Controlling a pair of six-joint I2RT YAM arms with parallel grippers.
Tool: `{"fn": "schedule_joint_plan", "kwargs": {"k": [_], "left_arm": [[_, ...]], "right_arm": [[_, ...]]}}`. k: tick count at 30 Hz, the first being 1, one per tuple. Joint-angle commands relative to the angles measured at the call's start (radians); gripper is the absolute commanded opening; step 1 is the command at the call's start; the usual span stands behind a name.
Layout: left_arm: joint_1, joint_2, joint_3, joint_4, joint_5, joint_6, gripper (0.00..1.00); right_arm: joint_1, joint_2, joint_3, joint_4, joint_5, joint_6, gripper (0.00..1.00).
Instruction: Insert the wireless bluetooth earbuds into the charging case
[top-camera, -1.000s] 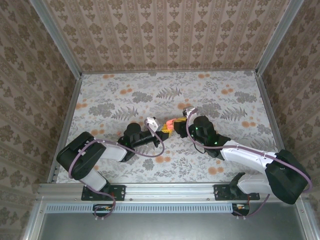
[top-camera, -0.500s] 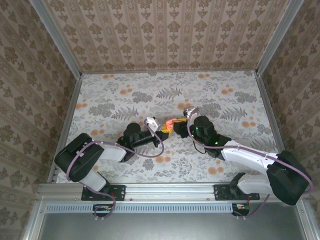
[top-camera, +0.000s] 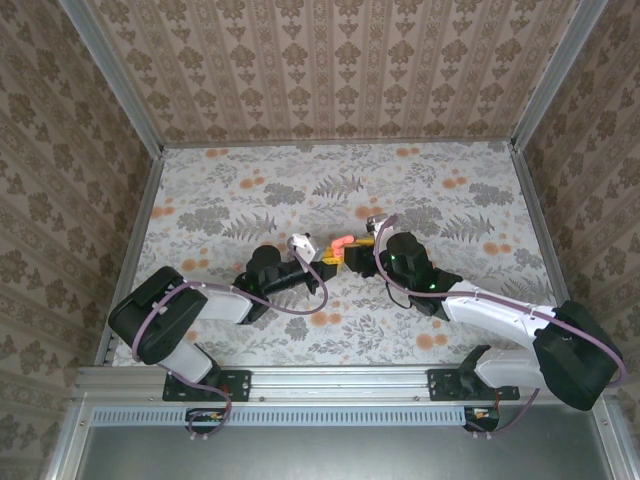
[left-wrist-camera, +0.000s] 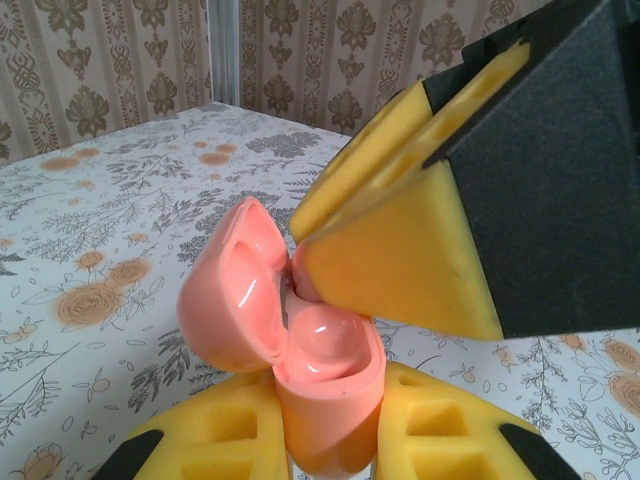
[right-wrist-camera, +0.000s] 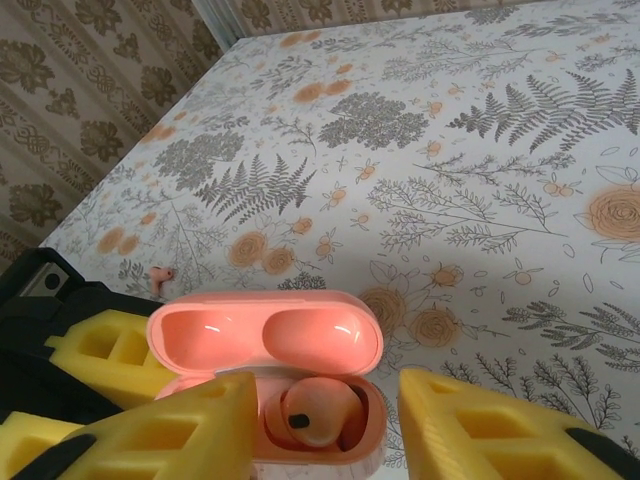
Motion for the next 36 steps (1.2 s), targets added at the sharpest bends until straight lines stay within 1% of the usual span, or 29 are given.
{"fn": "schedule_joint_plan", "kwargs": {"k": [1, 6, 9, 15, 18, 24, 28, 31, 34, 36], "left_arm": [[0.001, -0.029, 0.009, 0.043, 0.001, -0.004, 0.12], [0.001, -0.026, 0.004, 0.045, -0.002, 0.0, 0.12], [0.002, -0.025, -0.003, 0.047, -0.006, 0.002, 0.12], [0.005, -0.024, -0.017, 0.05, -0.003, -0.001, 0.12], [0.012, -0.026, -0.023, 0.051, 0.009, -0.009, 0.12], [0.02, -0.039, -0.039, 0.052, 0.031, -0.012, 0.12], [0.027, -0.056, -0.048, 0.046, 0.032, -0.016, 0.12], [0.039, -0.093, -0.061, 0.025, 0.019, -0.02, 0.12], [0.068, -0.172, -0.076, -0.053, -0.009, -0.027, 0.12], [0.087, -0.247, -0.065, -0.187, -0.045, -0.019, 0.12]], "right_arm": [[0.001, -0.01, 0.036, -0.015, -0.006, 0.016, 0.45], [-0.006, -0.024, 0.044, -0.01, -0.026, 0.021, 0.52], [-0.02, -0.044, 0.046, -0.002, -0.062, 0.027, 0.56], [-0.072, -0.086, 0.068, -0.022, -0.198, 0.058, 0.59], [-0.099, -0.1, 0.097, -0.077, -0.259, 0.075, 0.59], [-0.14, -0.098, 0.172, -0.25, -0.351, 0.088, 0.59], [-0.159, -0.095, 0.192, -0.342, -0.369, 0.077, 0.57], [-0.174, -0.096, 0.198, -0.39, -0.356, 0.075, 0.57], [-0.173, -0.083, 0.242, -0.507, -0.294, 0.059, 0.55], [-0.167, -0.065, 0.274, -0.575, -0.269, 0.052, 0.55]]}}
